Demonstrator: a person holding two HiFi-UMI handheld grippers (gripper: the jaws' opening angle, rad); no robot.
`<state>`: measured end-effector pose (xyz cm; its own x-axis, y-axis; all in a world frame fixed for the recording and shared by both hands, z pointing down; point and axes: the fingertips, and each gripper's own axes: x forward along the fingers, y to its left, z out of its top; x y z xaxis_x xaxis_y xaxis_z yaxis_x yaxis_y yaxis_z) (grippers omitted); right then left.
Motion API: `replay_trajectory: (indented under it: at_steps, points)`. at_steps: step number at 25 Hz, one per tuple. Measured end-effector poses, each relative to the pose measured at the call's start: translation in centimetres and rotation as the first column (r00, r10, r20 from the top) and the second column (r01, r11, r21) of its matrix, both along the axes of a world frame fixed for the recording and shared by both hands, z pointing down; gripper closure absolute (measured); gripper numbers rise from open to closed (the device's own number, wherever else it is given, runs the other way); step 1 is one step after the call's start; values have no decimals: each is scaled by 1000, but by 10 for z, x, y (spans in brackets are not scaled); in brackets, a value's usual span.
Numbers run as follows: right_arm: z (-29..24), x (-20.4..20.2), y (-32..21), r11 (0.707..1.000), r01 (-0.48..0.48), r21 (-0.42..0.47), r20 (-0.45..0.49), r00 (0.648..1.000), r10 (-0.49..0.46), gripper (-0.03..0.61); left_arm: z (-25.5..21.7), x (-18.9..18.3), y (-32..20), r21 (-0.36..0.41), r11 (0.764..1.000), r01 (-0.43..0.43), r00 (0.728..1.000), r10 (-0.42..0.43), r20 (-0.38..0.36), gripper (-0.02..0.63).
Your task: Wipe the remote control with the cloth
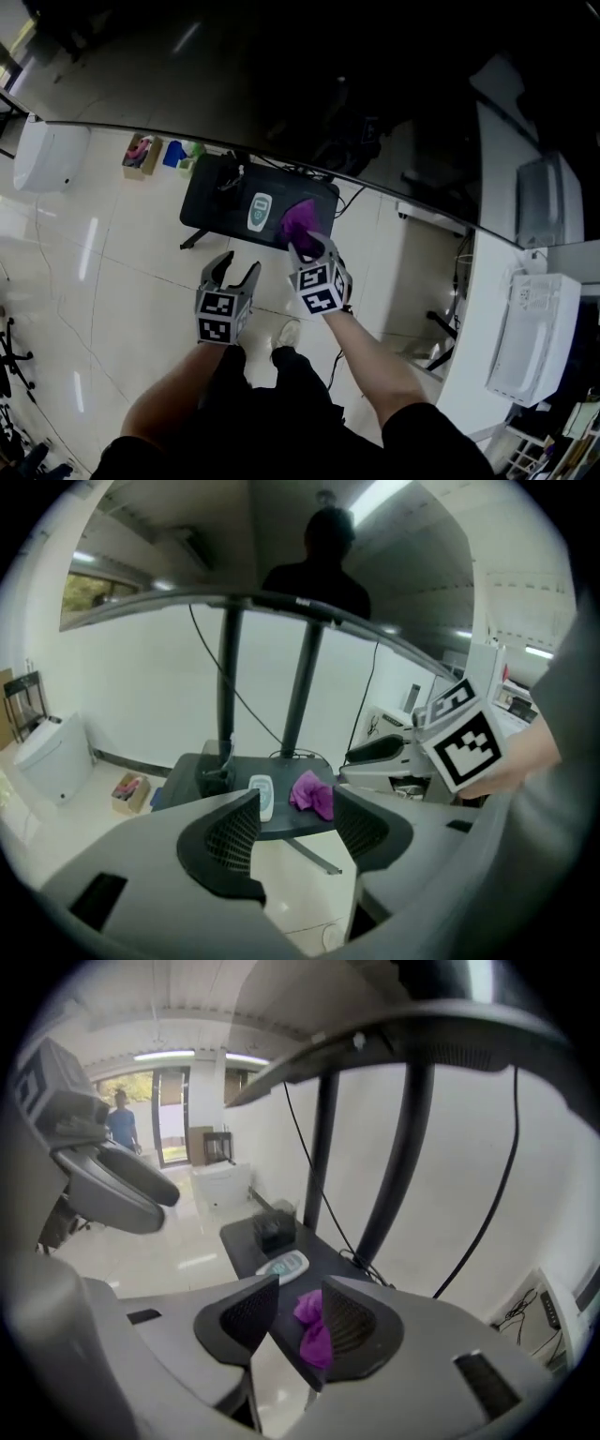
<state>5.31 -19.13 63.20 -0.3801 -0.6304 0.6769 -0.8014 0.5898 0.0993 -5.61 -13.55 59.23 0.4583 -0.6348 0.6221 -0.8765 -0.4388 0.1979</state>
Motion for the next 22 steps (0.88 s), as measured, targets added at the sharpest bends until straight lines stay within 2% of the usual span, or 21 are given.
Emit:
replay_trajectory:
  at_steps: [3, 7, 12, 22]
  points:
    - [-72, -19, 30, 998, 2, 69, 78, 997, -8, 484, -42, 1, 8, 90, 995, -44, 999, 46, -13, 431]
    - [-131, -33, 76, 993, -6, 120, 135, 991, -10, 543, -96, 8, 35, 160, 981, -107, 993, 113, -31, 509]
    - [-175, -39, 106, 982, -25, 185, 155, 988, -4, 561, -132, 2, 59, 251, 958, -141, 989, 148, -9, 612]
    - [-210, -42, 132, 966, -37, 256, 153, 988, -3, 563, -162, -2, 80, 319, 935, -158, 987, 163, 10, 612]
